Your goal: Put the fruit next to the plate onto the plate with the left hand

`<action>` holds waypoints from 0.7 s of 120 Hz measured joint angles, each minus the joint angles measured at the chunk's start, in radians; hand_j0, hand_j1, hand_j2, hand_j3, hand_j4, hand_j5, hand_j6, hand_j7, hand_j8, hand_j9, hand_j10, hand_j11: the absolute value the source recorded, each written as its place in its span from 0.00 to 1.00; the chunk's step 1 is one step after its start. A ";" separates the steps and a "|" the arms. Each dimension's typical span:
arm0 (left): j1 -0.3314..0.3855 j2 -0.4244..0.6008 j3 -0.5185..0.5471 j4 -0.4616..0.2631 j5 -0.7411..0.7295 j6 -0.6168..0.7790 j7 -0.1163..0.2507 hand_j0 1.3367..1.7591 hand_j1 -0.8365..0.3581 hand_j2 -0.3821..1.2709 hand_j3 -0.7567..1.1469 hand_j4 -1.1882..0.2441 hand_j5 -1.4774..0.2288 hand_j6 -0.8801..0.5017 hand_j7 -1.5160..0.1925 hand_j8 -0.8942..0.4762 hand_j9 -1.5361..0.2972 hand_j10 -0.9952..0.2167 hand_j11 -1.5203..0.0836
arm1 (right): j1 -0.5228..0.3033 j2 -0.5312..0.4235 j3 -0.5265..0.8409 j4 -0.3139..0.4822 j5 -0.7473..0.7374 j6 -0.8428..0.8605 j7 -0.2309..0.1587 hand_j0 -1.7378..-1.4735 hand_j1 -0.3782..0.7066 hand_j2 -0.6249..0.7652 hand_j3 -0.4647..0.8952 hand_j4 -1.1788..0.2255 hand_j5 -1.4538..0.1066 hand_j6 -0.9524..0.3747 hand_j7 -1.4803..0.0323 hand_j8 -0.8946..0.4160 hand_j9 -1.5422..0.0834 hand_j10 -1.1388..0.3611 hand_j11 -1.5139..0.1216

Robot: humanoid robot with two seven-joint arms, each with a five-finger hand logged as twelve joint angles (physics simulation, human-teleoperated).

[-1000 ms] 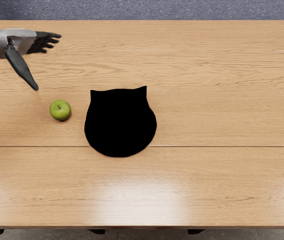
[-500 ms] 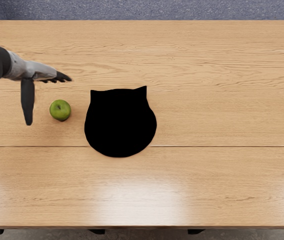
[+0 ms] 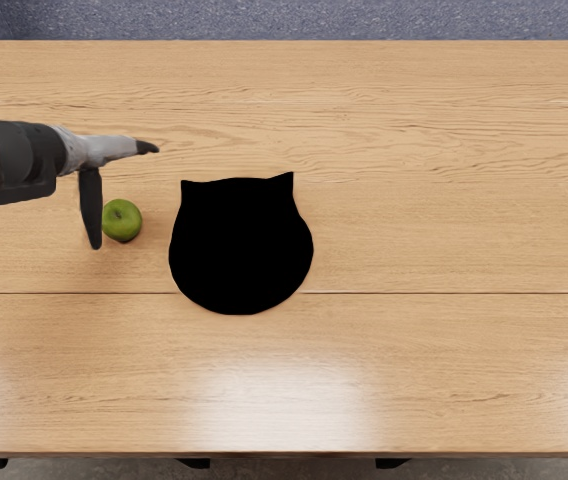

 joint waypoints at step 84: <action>0.090 -0.044 0.070 0.094 0.116 0.195 0.000 0.76 0.89 0.24 0.40 0.76 0.79 0.56 0.81 0.57 0.77 0.73 0.87 | 0.000 0.000 0.000 0.000 0.000 0.000 0.000 0.30 0.04 0.45 0.34 0.83 0.92 0.71 0.97 0.67 0.94 0.75 0.92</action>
